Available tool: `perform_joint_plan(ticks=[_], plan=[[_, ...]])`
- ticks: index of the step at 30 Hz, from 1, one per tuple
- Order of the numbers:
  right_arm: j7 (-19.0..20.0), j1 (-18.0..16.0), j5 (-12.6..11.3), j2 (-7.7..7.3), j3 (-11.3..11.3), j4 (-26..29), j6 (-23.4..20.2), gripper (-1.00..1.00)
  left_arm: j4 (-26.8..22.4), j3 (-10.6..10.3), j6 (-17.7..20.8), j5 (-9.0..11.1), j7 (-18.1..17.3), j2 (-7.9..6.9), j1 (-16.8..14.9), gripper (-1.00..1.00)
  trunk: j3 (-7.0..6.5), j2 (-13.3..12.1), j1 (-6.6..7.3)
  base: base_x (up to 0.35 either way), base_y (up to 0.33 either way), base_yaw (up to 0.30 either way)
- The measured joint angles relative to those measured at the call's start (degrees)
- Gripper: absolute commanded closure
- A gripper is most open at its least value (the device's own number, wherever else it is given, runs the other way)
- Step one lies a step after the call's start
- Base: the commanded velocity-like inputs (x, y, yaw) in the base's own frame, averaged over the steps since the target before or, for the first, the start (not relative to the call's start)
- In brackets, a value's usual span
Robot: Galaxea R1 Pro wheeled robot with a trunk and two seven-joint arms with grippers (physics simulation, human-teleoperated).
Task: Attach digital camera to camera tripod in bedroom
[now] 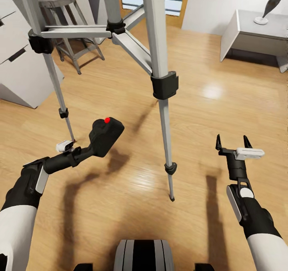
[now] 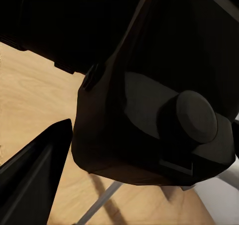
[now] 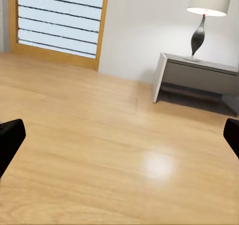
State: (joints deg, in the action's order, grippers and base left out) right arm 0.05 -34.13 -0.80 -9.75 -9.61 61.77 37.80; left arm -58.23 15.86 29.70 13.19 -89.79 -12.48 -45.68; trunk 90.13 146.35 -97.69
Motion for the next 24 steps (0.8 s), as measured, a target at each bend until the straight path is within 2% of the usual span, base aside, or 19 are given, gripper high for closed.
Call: perform_joint_plan(ticks=[10, 24], plan=[[0.0, 0.0, 0.0, 0.00, 0.0, 0.0, 0.1, -1.00, 0.1, -0.1, 0.0, 0.0, 0.0, -1.12, 0.0, 1.00, -2.22, -0.1, 0.26, 0.000, 0.000, 0.000], [0.0, 0.1, 0.0, 0.00, 0.0, -0.1, 0.0, -1.00, 0.1, -0.2, 0.0, 0.0, 0.0, -1.18, 0.1, 1.00, -5.32, -0.3, 0.62, 0.000, 0.000, 0.000]])
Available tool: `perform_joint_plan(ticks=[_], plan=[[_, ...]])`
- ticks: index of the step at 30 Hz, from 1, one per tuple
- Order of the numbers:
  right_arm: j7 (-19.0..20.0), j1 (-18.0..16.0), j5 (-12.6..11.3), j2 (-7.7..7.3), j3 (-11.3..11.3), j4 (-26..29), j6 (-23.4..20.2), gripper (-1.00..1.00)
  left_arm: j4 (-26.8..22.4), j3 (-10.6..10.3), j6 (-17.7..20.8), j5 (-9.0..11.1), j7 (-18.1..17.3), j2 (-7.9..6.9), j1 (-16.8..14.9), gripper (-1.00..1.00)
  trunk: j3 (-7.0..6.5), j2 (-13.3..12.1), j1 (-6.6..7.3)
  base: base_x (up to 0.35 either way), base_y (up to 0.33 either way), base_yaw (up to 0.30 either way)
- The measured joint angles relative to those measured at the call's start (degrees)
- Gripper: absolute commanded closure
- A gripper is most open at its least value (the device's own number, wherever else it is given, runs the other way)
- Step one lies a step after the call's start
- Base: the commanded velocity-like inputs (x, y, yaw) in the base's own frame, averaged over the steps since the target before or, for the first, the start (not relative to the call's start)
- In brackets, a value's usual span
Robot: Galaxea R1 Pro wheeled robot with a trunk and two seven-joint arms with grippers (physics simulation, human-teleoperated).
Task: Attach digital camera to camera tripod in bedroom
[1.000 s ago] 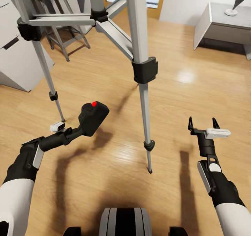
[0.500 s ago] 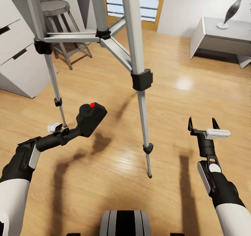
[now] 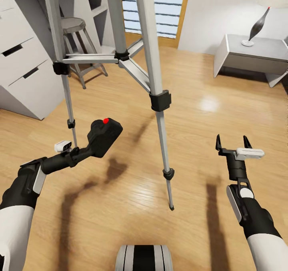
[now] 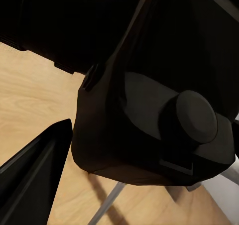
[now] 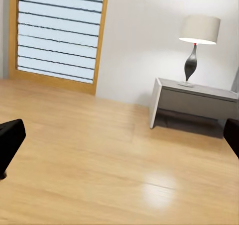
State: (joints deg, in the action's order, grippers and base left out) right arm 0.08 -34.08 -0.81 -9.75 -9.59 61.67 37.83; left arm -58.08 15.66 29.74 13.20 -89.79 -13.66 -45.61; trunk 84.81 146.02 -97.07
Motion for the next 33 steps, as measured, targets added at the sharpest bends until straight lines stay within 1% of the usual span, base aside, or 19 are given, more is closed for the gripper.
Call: perform_joint_plan(ticks=[33], plan=[[0.0, 0.0, 0.0, 0.00, 0.0, -0.1, 0.0, -1.00, -0.1, 0.0, 0.1, 0.0, 0.0, 0.04, 0.0, 1.00, -7.32, -0.4, 0.85, 0.000, 0.000, 0.000]])
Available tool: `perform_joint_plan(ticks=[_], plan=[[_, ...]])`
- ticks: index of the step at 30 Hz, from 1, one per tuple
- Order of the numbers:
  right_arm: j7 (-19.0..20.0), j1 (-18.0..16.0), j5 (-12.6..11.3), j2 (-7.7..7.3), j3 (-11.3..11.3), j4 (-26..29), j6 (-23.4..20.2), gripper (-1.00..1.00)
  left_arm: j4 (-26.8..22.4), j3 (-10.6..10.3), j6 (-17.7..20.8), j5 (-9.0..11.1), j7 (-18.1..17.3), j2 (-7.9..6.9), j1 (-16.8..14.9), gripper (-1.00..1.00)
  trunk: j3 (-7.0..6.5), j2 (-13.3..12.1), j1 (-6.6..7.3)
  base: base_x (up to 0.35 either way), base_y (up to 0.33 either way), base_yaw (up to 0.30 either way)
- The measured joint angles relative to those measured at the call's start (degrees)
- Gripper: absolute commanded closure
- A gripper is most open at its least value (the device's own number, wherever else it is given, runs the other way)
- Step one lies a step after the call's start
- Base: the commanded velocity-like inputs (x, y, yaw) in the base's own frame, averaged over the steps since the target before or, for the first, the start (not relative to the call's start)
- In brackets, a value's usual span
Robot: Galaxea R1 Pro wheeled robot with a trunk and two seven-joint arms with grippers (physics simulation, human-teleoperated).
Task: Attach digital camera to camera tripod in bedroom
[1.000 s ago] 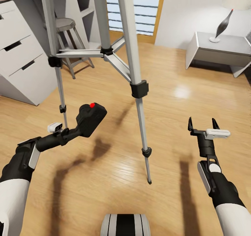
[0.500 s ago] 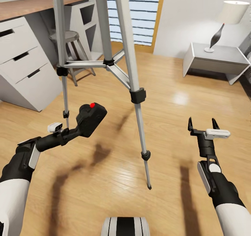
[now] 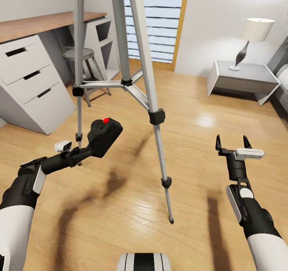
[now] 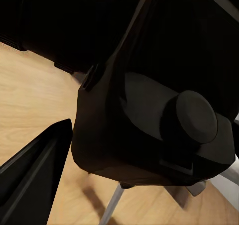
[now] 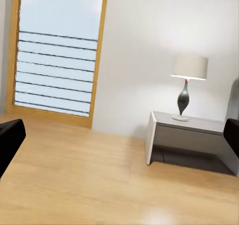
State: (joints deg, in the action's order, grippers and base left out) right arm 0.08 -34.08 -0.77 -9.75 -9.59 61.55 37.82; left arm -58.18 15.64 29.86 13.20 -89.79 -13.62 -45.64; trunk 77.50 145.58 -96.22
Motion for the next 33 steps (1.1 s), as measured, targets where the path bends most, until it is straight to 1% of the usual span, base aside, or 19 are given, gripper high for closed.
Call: perform_joint_plan(ticks=[33], plan=[[0.1, 0.0, 0.0, 0.00, 0.0, -0.5, -0.2, -1.00, 0.0, 0.0, 0.0, 0.0, 0.0, -0.03, 0.0, 1.00, -7.32, -0.4, 0.85, 0.000, 0.000, 0.000]])
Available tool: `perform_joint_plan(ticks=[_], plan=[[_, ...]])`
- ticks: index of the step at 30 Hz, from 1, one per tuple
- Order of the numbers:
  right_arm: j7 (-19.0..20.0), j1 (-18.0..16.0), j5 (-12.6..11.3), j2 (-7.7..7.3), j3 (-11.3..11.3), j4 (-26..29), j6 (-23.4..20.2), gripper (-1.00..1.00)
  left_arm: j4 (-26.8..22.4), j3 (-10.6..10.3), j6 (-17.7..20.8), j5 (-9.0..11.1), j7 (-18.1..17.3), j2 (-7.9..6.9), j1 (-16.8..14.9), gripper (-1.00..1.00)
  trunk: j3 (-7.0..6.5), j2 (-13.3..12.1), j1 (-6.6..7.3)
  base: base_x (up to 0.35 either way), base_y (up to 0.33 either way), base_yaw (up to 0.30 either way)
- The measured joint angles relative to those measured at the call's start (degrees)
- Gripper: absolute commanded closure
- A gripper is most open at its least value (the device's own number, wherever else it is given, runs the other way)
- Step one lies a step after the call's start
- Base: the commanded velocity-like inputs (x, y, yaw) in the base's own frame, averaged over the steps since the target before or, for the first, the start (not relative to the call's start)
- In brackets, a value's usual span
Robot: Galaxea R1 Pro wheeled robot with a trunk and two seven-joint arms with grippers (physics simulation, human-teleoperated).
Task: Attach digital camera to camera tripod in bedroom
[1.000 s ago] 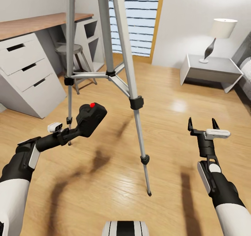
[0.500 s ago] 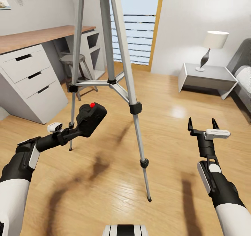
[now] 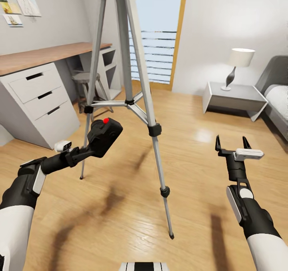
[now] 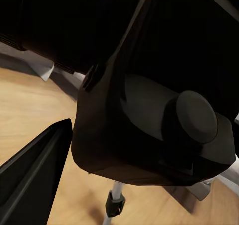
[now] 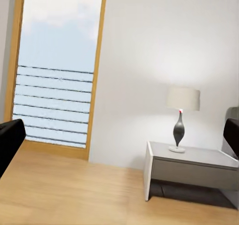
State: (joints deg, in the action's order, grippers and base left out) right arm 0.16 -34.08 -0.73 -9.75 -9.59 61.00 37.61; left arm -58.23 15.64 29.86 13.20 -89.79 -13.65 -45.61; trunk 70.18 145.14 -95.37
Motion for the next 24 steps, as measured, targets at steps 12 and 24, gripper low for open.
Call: perform_joint_plan(ticks=[12, 24], plan=[[-0.2, 0.0, 0.0, 0.00, 0.0, -0.8, -0.3, -1.00, 0.0, -0.1, 0.0, 0.0, 0.0, 0.05, 0.0, 1.00, -2.66, -0.2, 0.31, 0.000, 0.000, 0.000], [-0.4, 0.0, 0.0, -0.02, -0.3, -4.9, -7.5, -1.00, 0.1, -2.5, -0.2, 0.0, 0.0, 0.20, 0.0, 1.00, -5.32, -0.3, 0.62, 0.000, 0.000, 0.000]])
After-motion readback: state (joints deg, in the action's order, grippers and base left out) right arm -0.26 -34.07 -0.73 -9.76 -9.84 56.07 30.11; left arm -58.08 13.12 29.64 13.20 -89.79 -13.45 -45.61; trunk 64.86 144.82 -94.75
